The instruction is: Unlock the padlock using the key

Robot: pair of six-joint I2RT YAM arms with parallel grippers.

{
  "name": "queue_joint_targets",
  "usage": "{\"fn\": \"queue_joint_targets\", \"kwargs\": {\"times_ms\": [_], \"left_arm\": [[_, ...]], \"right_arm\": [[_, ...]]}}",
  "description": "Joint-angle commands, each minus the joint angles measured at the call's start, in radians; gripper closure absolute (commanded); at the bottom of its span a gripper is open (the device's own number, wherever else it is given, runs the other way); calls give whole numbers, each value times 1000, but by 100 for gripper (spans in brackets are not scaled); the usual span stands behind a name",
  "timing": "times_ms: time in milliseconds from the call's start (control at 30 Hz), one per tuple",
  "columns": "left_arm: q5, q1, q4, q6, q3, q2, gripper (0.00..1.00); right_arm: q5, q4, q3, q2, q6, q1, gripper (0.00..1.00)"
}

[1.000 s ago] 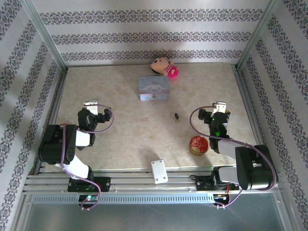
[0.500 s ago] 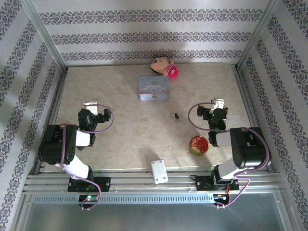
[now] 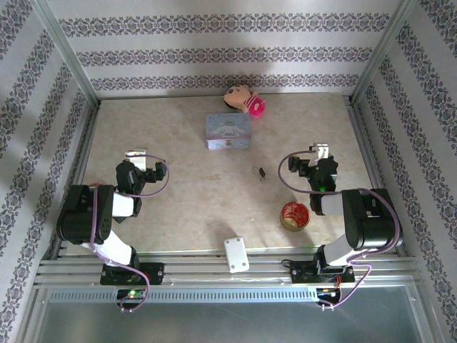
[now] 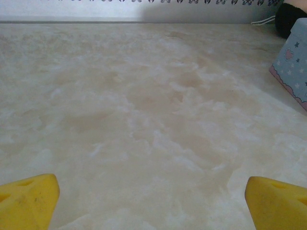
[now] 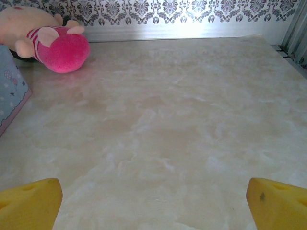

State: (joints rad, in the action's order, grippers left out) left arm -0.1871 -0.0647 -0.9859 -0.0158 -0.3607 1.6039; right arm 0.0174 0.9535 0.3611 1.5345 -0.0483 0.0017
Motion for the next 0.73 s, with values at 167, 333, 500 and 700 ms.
{"fn": "queue_joint_targets", "kwargs": {"times_ms": [167, 333, 500, 700], "left_arm": [[-27, 11, 4, 20, -11, -10, 1], [-29, 11, 8, 22, -12, -10, 1], [-29, 11, 9, 20, -12, -10, 1], [-11, 11, 14, 15, -17, -9, 1]], "right_arm": [[19, 10, 12, 0, 8, -7, 2], [19, 10, 12, 0, 7, -6, 2], [19, 10, 12, 0, 8, -6, 2], [19, 10, 12, 0, 8, -6, 2]]}}
